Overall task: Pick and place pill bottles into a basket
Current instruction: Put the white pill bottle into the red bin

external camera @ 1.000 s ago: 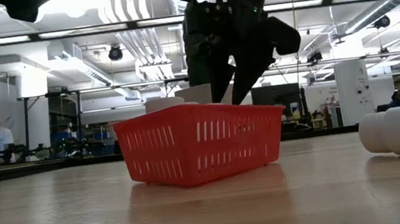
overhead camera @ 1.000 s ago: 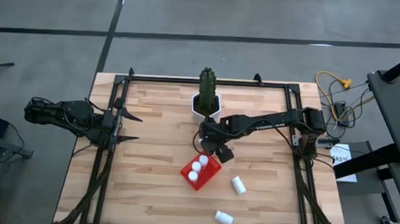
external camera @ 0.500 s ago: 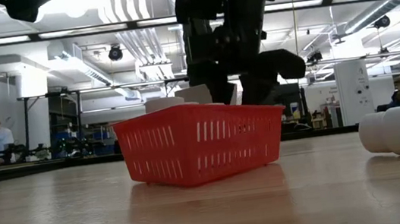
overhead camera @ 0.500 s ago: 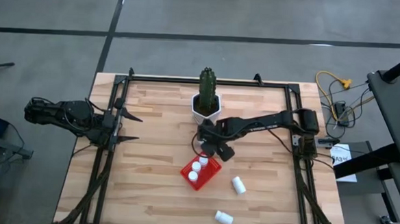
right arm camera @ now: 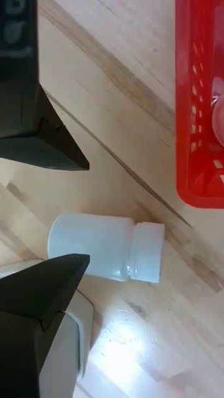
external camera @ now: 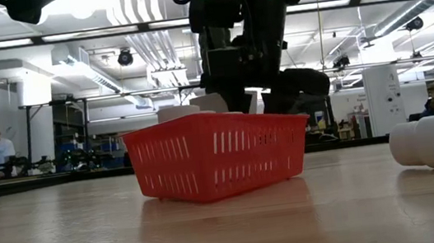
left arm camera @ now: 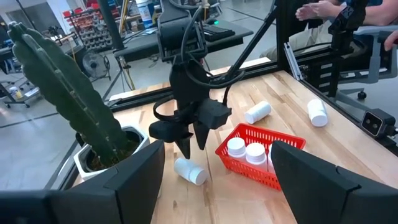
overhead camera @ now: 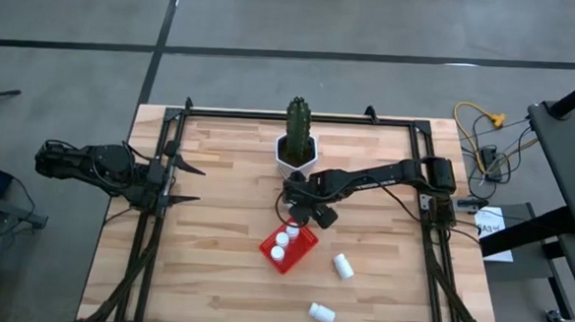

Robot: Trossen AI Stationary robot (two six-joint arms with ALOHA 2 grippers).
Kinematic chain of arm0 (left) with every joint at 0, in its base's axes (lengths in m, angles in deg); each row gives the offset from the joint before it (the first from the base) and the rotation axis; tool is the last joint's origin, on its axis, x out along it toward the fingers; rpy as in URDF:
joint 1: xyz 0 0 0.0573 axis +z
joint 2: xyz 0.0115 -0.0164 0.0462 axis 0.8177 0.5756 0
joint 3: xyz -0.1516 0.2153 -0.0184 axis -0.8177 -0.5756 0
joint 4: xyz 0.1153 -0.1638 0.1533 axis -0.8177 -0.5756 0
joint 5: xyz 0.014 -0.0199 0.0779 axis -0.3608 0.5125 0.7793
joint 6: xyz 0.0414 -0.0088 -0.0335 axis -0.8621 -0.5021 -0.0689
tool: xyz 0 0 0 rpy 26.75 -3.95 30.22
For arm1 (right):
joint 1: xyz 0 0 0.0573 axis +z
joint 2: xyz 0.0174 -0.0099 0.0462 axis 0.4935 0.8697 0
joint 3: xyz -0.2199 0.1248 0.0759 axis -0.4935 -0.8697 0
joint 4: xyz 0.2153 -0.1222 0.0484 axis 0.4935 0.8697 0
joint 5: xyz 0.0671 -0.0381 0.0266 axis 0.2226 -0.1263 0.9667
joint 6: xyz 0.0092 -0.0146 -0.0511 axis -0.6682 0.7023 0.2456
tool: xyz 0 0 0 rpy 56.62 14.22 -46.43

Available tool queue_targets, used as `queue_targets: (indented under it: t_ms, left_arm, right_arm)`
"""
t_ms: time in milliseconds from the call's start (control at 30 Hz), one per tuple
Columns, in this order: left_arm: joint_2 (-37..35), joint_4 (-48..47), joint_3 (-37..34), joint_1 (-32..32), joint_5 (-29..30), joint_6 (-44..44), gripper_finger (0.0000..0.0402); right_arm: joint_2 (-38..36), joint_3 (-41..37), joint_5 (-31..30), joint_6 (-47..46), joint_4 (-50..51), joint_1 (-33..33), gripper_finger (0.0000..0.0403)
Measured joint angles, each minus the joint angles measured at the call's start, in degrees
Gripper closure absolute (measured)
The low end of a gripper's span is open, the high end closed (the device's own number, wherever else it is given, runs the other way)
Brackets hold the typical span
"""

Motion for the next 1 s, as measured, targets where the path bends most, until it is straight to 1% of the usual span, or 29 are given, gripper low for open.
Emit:
queue_targets:
  t_ms: [533, 600, 1000]
  left_arm:
    - [-0.10, 0.24, 0.00, 0.00, 0.00, -0.98, 0.0124]
    - [-0.10, 0.25, 0.00, 0.00, 0.00, -0.98, 0.0124]
    - [-0.24, 0.24, 0.02, 0.01, 0.00, -1.01, 0.0124]
  right_arm:
    - [0.55, 0.85, 0.06, 0.29, -4.60, -1.10, 0.0184]
    - [1.01, 0.85, 0.17, -1.17, -4.23, -1.59, 0.0184]
    - [1.37, 0.76, 0.56, -2.46, -4.22, -2.33, 0.0184]
